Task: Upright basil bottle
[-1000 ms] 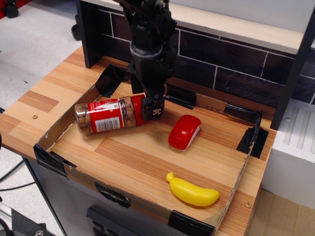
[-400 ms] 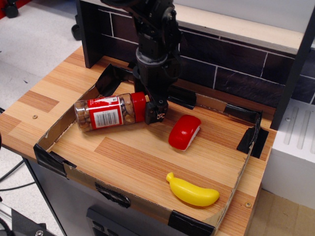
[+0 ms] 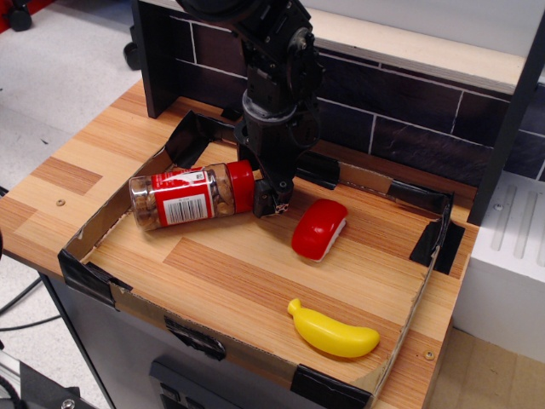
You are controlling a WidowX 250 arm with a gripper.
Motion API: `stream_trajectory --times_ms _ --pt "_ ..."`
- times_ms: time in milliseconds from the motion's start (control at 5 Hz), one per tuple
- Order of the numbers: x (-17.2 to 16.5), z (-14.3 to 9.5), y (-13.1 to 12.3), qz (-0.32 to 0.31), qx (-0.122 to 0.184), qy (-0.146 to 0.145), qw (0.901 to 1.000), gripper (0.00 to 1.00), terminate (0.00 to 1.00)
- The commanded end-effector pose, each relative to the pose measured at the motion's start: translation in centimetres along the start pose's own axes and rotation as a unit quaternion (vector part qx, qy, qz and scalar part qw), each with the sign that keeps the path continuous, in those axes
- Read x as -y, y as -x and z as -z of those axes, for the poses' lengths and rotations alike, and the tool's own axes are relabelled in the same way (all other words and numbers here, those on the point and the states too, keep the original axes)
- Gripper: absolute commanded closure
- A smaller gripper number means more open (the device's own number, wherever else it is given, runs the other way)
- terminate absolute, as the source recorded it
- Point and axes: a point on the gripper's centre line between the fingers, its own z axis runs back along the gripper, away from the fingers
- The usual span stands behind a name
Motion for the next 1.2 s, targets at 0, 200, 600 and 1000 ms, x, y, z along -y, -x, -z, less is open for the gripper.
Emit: stream_trajectory --times_ms 0,200,600,1000 --pt "-0.3 -1.1 0.4 -0.008 0.012 -0.001 0.9999 1.00 0.00" --pt "-0.5 -1.6 0.6 -0.005 0.013 -0.008 0.9999 1.00 0.00" --pt "-1.5 -5.0 0.1 -0.027 0.034 0.002 0.9990 1.00 0.00" --pt "-1.5 -8.0 -0.6 -0.035 0.062 0.010 0.9974 1.00 0.00"
